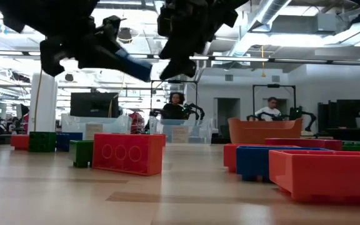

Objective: Sort blocks
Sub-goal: Put the blue game piece into the left transparent bin

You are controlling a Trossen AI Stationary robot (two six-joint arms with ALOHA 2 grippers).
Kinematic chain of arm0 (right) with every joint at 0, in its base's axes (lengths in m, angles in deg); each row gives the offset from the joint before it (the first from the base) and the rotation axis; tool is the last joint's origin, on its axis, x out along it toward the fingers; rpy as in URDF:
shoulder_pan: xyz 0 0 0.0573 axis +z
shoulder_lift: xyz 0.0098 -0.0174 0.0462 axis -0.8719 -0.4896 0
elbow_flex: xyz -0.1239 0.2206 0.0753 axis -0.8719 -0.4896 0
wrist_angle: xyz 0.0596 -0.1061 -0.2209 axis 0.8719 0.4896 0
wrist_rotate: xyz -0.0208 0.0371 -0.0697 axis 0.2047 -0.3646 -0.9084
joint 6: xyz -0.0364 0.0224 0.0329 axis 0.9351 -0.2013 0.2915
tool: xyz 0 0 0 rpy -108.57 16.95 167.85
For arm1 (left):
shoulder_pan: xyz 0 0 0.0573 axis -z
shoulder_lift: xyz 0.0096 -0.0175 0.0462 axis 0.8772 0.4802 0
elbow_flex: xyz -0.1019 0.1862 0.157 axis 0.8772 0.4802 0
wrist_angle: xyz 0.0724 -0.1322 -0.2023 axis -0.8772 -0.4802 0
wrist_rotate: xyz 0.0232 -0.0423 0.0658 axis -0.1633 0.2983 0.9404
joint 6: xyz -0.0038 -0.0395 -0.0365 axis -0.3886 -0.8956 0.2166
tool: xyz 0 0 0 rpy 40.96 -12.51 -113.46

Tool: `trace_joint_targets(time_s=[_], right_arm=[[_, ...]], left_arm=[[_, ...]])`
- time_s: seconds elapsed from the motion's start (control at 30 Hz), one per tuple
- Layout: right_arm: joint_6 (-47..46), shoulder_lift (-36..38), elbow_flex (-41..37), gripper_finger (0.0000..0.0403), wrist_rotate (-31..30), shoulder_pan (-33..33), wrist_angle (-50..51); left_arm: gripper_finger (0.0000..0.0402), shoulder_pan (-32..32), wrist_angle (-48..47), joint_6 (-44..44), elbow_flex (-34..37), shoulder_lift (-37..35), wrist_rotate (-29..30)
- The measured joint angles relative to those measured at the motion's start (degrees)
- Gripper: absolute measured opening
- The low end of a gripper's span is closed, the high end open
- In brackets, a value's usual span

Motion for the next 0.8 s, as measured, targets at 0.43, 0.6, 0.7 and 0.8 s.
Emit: trace_joint_targets(time_s=[0.43, 0.6, 0.7, 0.8], right_arm=[[-0.92, 0.01, 1.36, 0.0276, -9.39, -3.09, 7.39], [-1.98, 0.01, 1.36, 0.0276, -14.97, -1.44, 14.26], [-1.98, 0.01, 1.0, 0.0276, -17.53, 0.41, 15.83], [-1.16, 0.02, 0.99, 0.0276, -17.81, 1.98, 14.98]], left_arm=[[0.0095, -20.39, -12.98, -21.5, 0.0, -7.51, 10.15], [0.0097, -31.03, -13.75, -26.18, 0.0, -7.21, 10.21], [0.0098, -36.9, -13.82, -27.78, 0.0, -7.05, 10.19], [0.0098, -42.99, -13.78, -28.79, -0.02, -5.3, 10.16]])
